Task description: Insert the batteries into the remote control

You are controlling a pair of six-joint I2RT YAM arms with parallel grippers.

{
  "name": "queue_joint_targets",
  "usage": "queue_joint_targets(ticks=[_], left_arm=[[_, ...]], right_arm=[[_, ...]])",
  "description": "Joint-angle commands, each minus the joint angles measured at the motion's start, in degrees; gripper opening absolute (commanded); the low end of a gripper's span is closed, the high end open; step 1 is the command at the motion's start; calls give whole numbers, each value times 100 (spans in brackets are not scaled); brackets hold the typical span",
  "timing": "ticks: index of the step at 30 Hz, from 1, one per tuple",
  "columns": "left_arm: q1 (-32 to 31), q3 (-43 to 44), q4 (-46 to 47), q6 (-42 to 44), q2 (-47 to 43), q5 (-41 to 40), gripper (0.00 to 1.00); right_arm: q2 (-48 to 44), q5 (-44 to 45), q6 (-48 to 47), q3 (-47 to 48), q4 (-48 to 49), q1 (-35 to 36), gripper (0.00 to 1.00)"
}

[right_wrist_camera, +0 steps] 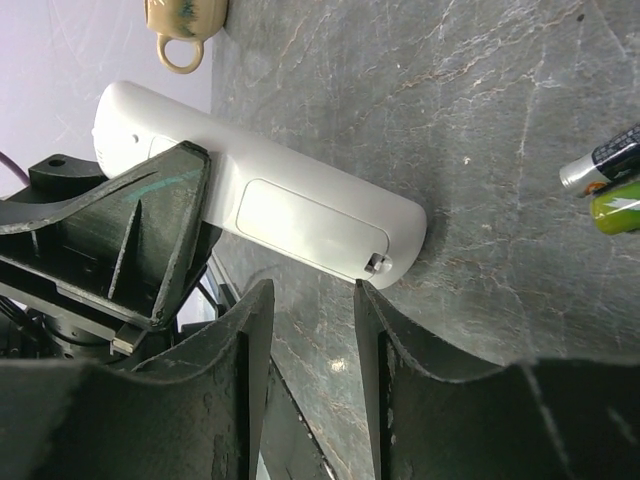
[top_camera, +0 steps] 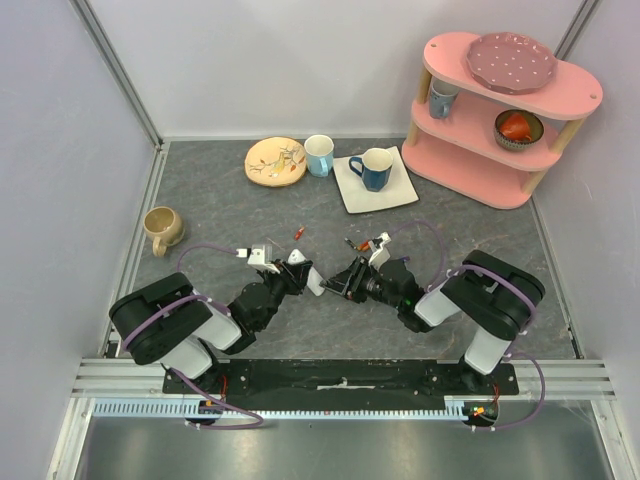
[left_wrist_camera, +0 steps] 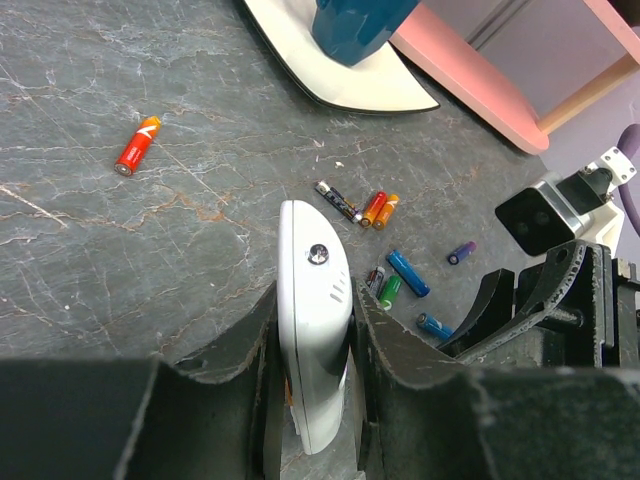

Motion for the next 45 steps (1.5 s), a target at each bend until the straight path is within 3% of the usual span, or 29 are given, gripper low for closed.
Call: queue_joint_targets(ticks=[1,45], left_arm=[[-52,-112,1844,259,34,-245,2],[-122,-156,1844,92,104,-280,2]], right_arm=[[152,60,44,-28,370,-14,45],[715,-72,194,227,801,-14,42]])
